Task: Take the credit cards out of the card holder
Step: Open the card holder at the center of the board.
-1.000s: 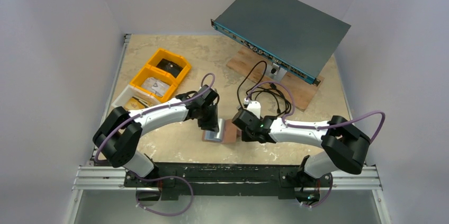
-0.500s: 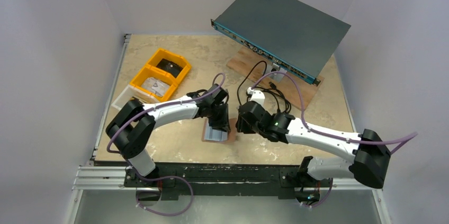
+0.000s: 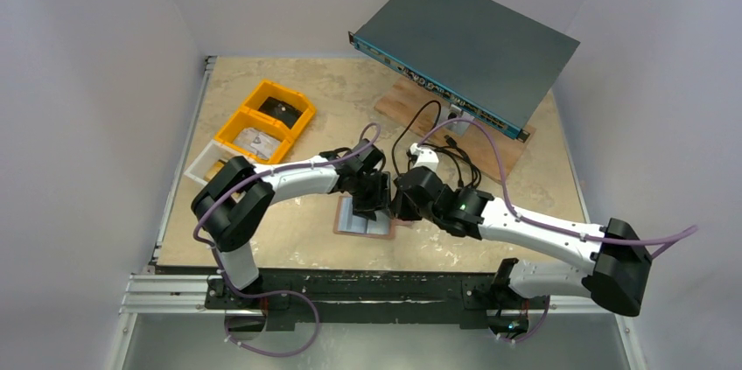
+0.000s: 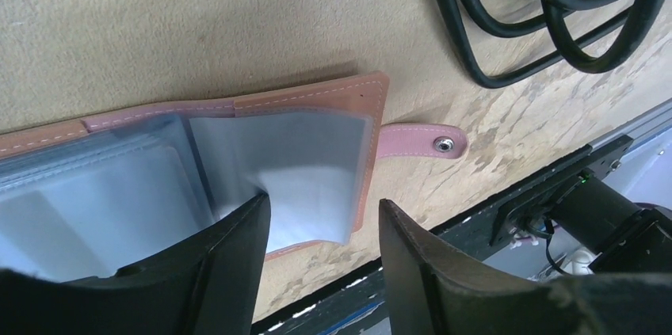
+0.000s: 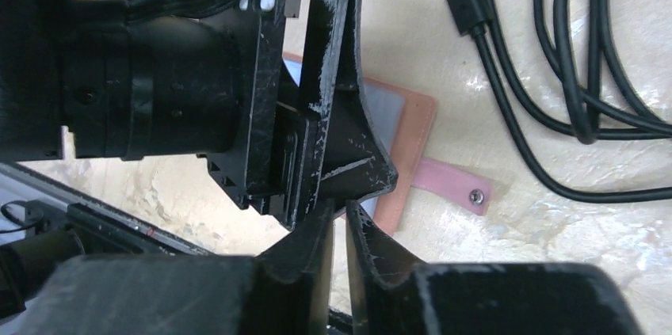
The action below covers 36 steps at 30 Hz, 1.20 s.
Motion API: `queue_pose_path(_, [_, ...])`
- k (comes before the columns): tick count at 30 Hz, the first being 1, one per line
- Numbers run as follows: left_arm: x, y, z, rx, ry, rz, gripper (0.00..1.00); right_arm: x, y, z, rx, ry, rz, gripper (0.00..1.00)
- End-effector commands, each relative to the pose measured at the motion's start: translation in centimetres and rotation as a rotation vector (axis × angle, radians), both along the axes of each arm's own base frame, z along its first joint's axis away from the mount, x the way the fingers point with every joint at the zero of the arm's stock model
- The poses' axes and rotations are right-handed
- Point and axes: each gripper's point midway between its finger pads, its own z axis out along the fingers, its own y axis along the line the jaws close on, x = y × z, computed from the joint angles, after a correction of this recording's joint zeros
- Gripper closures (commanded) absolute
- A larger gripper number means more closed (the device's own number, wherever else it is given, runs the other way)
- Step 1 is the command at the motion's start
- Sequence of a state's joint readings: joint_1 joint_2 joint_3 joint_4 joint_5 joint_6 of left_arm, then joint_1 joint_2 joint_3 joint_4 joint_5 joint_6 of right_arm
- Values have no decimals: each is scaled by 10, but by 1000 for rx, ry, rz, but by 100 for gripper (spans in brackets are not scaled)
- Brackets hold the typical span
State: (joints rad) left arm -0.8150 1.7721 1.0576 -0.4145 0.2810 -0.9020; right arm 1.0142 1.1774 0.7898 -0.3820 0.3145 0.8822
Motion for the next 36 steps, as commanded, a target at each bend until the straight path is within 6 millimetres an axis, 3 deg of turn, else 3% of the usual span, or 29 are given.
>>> queue_pose_path(1, [9, -12, 14, -51, -21, 3, 46, -5, 23, -3, 118, 12, 56, 91])
queue_pose_path(5, [10, -12, 15, -59, -17, 6, 44, -10, 37, -19, 175, 48, 90, 100])
queue_pose_path(14, [14, -8, 22, -79, -22, 8, 42, -10, 43, -47, 263, 73, 41, 100])
queue_pose_path(24, [12, 3, 46, -93, -88, -23, 41, -3, 38, -51, 237, 65, 5, 100])
queue_pose_path(30, [19, 44, 55, -19, -154, 39, 40, -2, 33, -40, 216, 51, -3, 100])
queue_pose_path(34, [23, 80, 52, 57, -173, 101, 40, 6, 33, -21, 197, 27, -33, 100])
queue_pose_path(36, [26, 99, 49, 104, -184, 138, 40, 9, 37, -6, 181, -16, 8, 94])
